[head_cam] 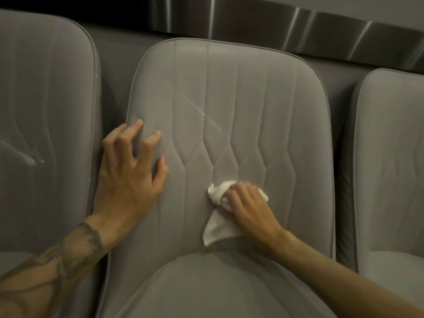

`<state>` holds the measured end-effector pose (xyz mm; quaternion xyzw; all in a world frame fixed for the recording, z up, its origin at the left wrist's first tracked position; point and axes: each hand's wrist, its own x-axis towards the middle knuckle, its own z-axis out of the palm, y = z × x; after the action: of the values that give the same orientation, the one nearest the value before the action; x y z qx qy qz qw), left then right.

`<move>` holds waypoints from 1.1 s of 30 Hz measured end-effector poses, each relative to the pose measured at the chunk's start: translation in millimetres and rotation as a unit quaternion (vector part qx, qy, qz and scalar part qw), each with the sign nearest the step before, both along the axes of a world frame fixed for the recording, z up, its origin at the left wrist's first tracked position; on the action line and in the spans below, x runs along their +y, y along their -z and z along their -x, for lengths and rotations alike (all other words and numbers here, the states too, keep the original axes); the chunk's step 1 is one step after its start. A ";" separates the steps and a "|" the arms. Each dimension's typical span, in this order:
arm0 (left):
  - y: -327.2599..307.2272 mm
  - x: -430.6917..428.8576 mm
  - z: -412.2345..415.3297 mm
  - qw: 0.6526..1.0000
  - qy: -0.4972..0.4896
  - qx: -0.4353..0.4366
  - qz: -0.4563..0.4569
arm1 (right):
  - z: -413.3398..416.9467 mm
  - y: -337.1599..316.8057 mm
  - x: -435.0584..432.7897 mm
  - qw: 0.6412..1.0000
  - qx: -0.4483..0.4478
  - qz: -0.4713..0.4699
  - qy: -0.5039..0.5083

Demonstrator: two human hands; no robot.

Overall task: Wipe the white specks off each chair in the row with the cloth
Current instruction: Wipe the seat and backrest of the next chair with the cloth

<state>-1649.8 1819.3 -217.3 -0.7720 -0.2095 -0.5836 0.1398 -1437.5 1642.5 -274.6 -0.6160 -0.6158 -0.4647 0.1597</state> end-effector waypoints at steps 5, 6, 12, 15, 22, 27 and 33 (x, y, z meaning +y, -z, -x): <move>0.5 -1.0 -0.3 1.000 0.002 -0.005 -0.002 | -22.3 -32.2 -3.1 0.997 -0.077 0.017 -0.018; 0.3 -1.4 -0.6 1.000 0.003 -0.007 -0.003 | -26.9 -59.6 4.8 0.998 -0.057 -0.027 -0.006; 0.1 -1.0 -0.1 1.000 0.006 -0.004 0.002 | -16.0 -161.5 47.2 0.948 0.155 -0.277 0.028; -0.6 -1.6 -0.6 1.000 0.008 -0.002 0.007 | -8.3 -124.0 42.3 0.958 0.161 -0.233 -0.041; 0.4 -0.6 0.3 1.000 0.008 0.002 0.007 | -14.7 -178.3 50.9 0.945 0.138 -0.296 0.038; -0.4 0.7 -0.6 1.000 0.009 -0.001 -0.001 | -16.9 -180.4 49.7 0.946 0.137 -0.290 -0.042; -0.1 0.3 -0.2 1.000 0.011 -0.003 0.002 | -6.4 -125.3 40.9 0.975 0.111 -0.184 -0.050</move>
<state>-1649.6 1819.7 -217.2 -0.7731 -0.2022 -0.5868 0.1312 -1431.1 1683.4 -149.3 -0.5919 -0.5284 -0.4901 0.3609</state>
